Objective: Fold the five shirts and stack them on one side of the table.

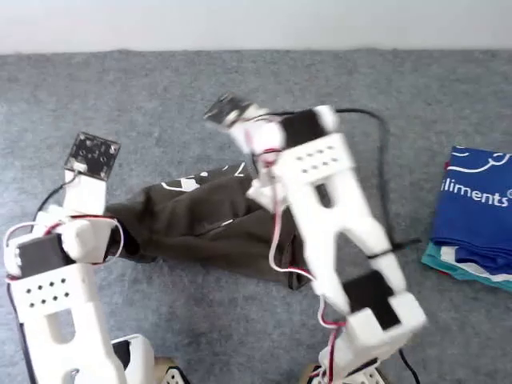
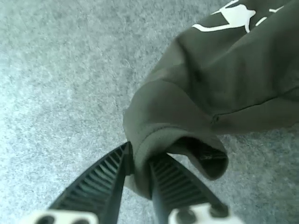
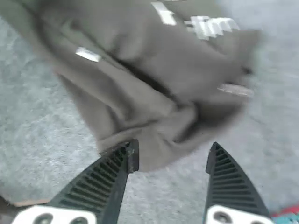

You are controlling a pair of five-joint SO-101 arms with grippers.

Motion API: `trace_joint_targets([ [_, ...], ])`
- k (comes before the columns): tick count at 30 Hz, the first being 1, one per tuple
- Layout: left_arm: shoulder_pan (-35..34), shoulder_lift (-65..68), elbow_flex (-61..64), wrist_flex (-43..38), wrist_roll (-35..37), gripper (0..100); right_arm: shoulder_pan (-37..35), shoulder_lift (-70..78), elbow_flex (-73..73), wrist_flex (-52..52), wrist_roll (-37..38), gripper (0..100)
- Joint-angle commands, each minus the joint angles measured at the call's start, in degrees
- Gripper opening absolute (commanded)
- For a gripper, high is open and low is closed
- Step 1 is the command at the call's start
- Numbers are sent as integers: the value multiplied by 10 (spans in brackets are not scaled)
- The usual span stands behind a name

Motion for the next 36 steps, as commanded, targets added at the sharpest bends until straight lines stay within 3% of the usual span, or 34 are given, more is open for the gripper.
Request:
trace_joint_targets([
  [1, 3, -30, 29, -29, -2, 15, -35, 42, -5, -13, -9, 243],
  [20, 4, -48, 98, -76, -2, 15, -15, 183, -59, -85, 45, 243],
  [26, 4, -47, 98, -77, -2, 15, 3, 225, -164, -34, 46, 243],
  [36, 4, -47, 98, -77, -2, 15, -4, 284, -169, 24, 44, 242],
])
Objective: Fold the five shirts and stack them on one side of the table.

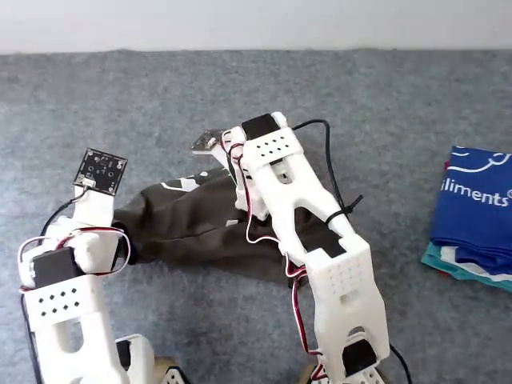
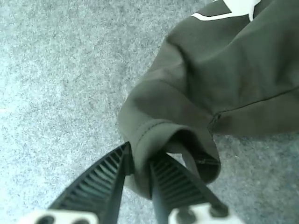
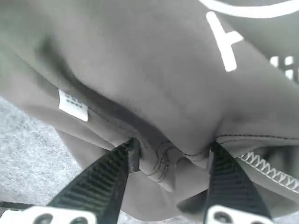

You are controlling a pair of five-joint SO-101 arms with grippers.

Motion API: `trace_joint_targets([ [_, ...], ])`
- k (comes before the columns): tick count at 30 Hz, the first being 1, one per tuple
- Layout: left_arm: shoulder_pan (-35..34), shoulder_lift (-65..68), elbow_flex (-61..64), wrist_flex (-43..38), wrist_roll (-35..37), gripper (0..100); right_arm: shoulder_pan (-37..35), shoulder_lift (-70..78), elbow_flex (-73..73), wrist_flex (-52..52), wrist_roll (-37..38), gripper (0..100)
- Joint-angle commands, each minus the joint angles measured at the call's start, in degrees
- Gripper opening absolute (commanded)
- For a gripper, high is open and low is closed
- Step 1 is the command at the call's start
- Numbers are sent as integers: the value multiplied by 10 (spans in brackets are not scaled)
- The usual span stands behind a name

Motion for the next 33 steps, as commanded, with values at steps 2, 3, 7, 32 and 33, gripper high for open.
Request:
trace_joint_targets([
  [2, 4, -9, -4, -9, -4, 15, -1, -17, -19, 25, 3, 242],
  [3, 4, -9, -4, -9, -4, 15, -1, -24, -19, 25, 4, 242],
  [7, 4, -9, -4, -9, -4, 15, -7, -64, -17, 26, 4, 242],
  [32, 4, -9, -4, -8, -3, 15, -8, -110, 137, -25, 45, 241],
  [33, 4, -9, -4, -8, -3, 15, -2, -111, 137, -26, 49, 241],
])
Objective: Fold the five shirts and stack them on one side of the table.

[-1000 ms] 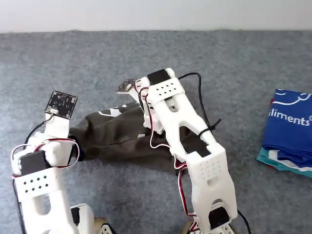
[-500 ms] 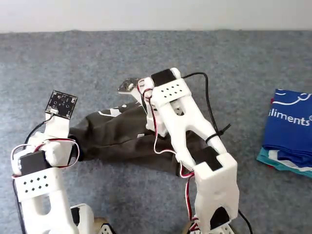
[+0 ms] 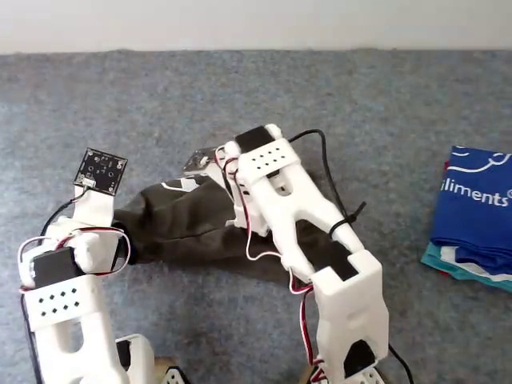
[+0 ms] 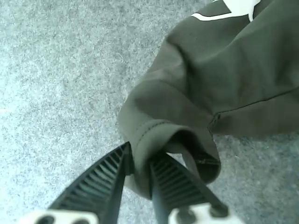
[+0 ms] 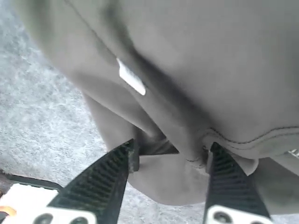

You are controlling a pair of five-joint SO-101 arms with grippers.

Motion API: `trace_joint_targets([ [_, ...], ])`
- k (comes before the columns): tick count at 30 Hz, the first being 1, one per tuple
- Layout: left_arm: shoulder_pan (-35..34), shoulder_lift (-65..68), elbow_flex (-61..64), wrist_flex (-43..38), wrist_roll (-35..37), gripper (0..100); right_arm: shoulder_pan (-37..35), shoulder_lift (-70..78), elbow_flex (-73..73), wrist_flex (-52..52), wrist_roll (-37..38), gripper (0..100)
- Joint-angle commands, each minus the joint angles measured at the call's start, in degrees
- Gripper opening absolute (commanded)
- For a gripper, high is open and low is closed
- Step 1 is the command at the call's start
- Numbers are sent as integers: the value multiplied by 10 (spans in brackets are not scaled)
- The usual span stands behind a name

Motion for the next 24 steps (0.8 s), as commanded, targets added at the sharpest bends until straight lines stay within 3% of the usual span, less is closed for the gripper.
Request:
trace_joint_targets([
  [1, 4, -9, -4, -8, -3, 15, 27, -6, -9, -7, 22, 241],
  [15, 4, -9, -4, -9, -3, 15, 18, 47, -7, -29, 27, 231],
  [21, 4, -8, -4, -9, -3, 15, 9, 52, -9, -39, 29, 52],
  [24, 4, -8, -4, -9, -3, 15, 14, 47, -9, -44, 46, 9],
])
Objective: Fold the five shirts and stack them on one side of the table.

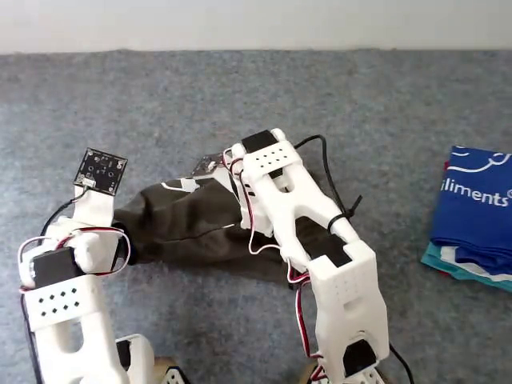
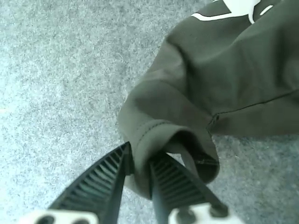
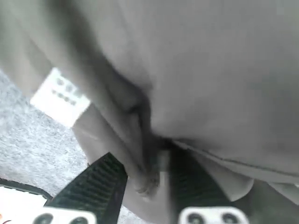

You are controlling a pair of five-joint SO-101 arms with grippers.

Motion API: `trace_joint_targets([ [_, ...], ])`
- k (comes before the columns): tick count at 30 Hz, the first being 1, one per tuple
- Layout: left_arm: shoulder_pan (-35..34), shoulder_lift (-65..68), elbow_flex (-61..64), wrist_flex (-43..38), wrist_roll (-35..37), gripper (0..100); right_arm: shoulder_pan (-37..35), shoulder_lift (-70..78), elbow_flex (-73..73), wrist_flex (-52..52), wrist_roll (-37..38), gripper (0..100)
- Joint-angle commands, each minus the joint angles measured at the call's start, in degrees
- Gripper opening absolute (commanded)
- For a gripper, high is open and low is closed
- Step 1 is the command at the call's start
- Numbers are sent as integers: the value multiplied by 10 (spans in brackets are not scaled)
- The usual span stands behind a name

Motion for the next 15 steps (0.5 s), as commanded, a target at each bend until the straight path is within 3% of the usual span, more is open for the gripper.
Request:
trace_joint_targets([
  [1, 4, -8, -4, -9, -3, 15, 3, -13, -11, -4, 18, 11],
  [8, 3, -12, -31, -5, 0, 15, 37, -78, -108, 58, 25, 10],
  [15, 4, -13, -194, 16, 33, 15, 79, -235, -206, 79, 84, 10],
])
